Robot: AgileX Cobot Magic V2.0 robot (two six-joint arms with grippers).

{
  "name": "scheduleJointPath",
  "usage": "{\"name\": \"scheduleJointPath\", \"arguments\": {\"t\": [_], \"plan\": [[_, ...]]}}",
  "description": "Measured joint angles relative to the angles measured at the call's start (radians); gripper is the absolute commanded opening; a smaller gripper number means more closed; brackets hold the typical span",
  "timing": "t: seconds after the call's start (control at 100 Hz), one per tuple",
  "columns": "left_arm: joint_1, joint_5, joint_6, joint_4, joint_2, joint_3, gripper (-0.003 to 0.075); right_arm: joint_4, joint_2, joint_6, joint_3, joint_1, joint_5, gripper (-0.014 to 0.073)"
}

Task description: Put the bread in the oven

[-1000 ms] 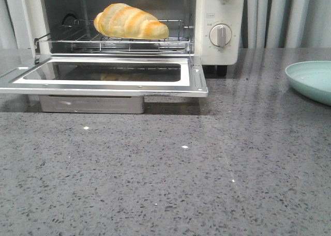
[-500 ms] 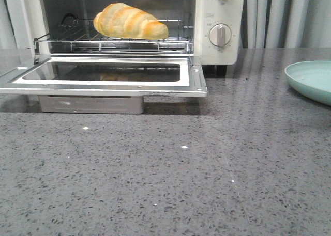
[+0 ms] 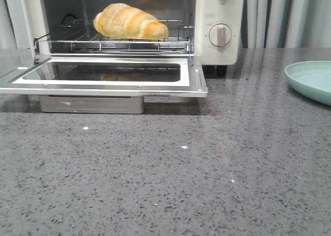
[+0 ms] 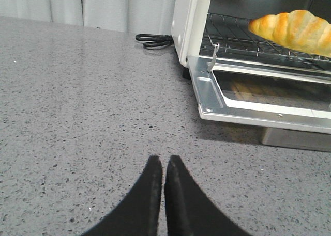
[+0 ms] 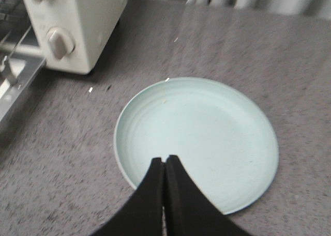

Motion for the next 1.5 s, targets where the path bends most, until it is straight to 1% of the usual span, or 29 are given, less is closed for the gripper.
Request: {"name": "scheduleJointPath", "arguments": {"t": [0.14, 0.26, 0.4, 0.58, 0.82, 0.98, 1.33, 1.5], "plan": [[0.0, 0.0, 0.0, 0.0, 0.0, 0.0, -0.0021, 0.035, -0.159, 0.0, 0.121, -0.111, -0.064, -0.0075], [0.0, 0.0, 0.0, 0.0, 0.0, 0.0, -0.0021, 0.071, -0.277, 0.0, 0.205, -0.199, -0.077, -0.0075], [0.0, 0.0, 0.0, 0.0, 0.0, 0.0, -0.0021, 0.097, -0.361, 0.0, 0.27, -0.257, -0.083, -0.0075], [0.0, 0.0, 0.0, 0.0, 0.0, 0.0, -0.0021, 0.107, -0.421, 0.0, 0.326, -0.266, -0.127, -0.0075], [0.0, 0.0, 0.0, 0.0, 0.0, 0.0, -0.0021, 0.107, -0.501, 0.0, 0.431, -0.267, -0.266, -0.0075], [0.0, 0.0, 0.0, 0.0, 0.0, 0.0, -0.0021, 0.107, -0.521, 0.0, 0.511, -0.267, -0.36, -0.0075], [0.0, 0.0, 0.0, 0.0, 0.0, 0.0, -0.0021, 0.114, -0.586, 0.0, 0.644, -0.267, -0.425, -0.0075], [0.0, 0.0, 0.0, 0.0, 0.0, 0.0, -0.0021, 0.121, -0.592, 0.0, 0.685, -0.267, -0.424, -0.0075]]}}
